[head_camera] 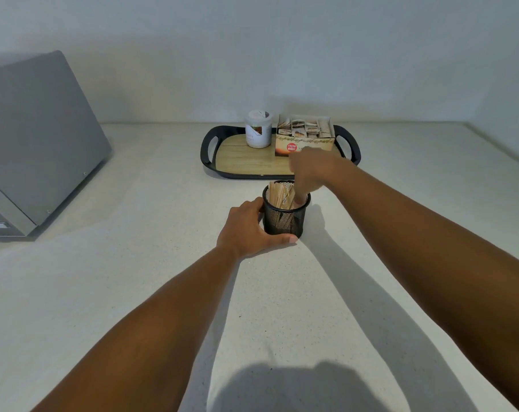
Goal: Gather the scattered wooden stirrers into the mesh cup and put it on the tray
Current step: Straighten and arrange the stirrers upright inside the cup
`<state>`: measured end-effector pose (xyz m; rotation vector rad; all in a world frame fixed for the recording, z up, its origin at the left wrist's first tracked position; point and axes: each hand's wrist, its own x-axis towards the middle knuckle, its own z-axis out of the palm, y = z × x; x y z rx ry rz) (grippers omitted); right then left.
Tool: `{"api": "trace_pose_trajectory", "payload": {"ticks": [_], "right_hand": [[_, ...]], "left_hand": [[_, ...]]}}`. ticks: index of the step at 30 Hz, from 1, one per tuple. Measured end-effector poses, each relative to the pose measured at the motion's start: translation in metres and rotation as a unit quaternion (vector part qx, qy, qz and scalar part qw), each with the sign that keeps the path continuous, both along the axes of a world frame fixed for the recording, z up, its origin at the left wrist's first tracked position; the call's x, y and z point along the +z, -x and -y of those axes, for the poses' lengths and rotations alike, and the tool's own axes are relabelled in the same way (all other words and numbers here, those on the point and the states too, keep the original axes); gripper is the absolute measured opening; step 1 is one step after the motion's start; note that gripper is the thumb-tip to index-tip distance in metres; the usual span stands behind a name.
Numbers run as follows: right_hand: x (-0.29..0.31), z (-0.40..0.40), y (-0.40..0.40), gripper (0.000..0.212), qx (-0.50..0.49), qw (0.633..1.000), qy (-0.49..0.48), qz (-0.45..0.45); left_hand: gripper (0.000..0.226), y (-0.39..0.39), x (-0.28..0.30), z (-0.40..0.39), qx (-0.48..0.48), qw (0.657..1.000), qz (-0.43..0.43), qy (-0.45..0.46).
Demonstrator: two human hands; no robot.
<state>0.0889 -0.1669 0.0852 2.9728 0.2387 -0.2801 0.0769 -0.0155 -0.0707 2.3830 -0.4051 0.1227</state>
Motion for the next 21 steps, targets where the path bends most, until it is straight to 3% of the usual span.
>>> {"api": "trace_pose_trajectory", "payload": {"ticks": [6, 11, 14, 21], "right_hand": [[-0.024, -0.009, -0.002, 0.089, -0.061, 0.998, -0.016, 0.005], [-0.032, -0.009, -0.007, 0.075, -0.034, 0.993, -0.044, 0.104], [-0.032, -0.005, -0.009, 0.072, -0.033, 0.990, -0.074, 0.117], [-0.018, -0.003, 0.000, 0.024, -0.038, 0.989, -0.109, 0.095]], "left_hand": [[0.113, 0.000, -0.001, 0.001, 0.008, 1.000, -0.004, -0.005], [0.113, 0.000, 0.000, 0.000, 0.002, 1.000, 0.000, 0.003], [0.112, 0.000, -0.002, -0.001, 0.004, 1.000, -0.001, 0.005], [0.112, 0.000, -0.001, 0.000, 0.002, 1.000, 0.006, 0.010]]}}
